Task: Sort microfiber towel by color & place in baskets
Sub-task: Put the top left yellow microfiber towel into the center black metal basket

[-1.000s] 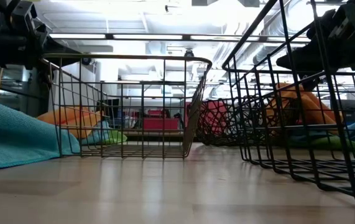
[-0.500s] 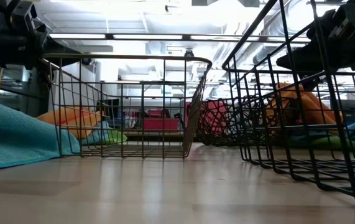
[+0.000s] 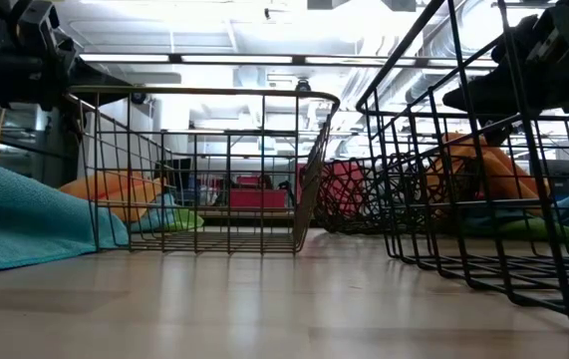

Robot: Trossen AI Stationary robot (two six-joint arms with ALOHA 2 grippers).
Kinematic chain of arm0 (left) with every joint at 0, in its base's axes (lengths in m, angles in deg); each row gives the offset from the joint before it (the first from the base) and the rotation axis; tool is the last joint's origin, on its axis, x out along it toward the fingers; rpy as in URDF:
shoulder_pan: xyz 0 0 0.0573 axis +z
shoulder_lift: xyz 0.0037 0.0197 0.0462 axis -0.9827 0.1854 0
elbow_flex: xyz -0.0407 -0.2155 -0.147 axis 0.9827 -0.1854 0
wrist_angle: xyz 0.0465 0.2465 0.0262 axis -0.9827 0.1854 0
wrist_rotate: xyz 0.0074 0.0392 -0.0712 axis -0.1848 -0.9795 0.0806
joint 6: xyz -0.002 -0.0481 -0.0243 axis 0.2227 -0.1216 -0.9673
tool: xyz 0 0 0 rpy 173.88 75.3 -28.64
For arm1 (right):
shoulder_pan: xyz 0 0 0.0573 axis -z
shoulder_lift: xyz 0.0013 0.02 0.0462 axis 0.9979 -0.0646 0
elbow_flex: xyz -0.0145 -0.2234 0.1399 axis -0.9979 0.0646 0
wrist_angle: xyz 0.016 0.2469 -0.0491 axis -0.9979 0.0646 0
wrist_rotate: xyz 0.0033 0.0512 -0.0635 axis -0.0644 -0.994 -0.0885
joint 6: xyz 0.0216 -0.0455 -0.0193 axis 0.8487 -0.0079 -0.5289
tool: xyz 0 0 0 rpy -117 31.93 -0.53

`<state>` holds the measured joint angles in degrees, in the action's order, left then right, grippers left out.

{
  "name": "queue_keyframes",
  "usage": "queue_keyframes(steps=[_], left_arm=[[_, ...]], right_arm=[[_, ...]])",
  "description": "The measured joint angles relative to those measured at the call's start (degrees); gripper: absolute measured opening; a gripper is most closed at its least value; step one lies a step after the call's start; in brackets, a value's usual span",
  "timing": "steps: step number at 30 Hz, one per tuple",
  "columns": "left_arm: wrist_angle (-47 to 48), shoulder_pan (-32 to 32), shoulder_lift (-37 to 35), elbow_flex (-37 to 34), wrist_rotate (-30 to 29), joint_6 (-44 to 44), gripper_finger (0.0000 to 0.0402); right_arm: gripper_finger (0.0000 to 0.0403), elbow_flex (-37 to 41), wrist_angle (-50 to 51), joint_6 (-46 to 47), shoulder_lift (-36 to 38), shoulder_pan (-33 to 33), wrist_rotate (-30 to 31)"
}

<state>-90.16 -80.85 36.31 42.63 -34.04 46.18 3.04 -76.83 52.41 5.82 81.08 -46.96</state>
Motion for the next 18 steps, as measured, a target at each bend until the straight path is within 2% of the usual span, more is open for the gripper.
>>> queue_keyframes(steps=[2,5,8,11,14,18], left_arm=[[-1.50,-0.03,0.01,-0.01,-2.67,-2.13,0.0000],[-8.03,-0.03,-0.01,-0.01,-9.99,-7.11,0.0000],[-16.15,0.01,1.09,0.39,-11.94,-2.26,0.0003],[-17.69,-0.03,4.57,5.42,-13.58,2.57,0.0016],[-12.20,0.01,9.51,14.20,-16.99,7.54,0.0041],[6.02,0.01,17.43,28.55,-20.43,14.90,0.0089]], right_arm=[[0.0003,-0.01,0.00,0.01,-0.01,-0.02,-0.01],[0.0003,0.00,-0.01,0.00,0.01,-0.02,-0.01],[0.0003,-0.02,0.00,0.01,0.00,-0.02,-0.01],[0.0003,0.00,0.01,0.00,0.01,0.01,-0.01],[0.0003,0.00,0.01,0.00,0.01,-0.01,-0.01],[0.0003,0.00,0.01,0.00,-0.01,0.01,-0.01]])
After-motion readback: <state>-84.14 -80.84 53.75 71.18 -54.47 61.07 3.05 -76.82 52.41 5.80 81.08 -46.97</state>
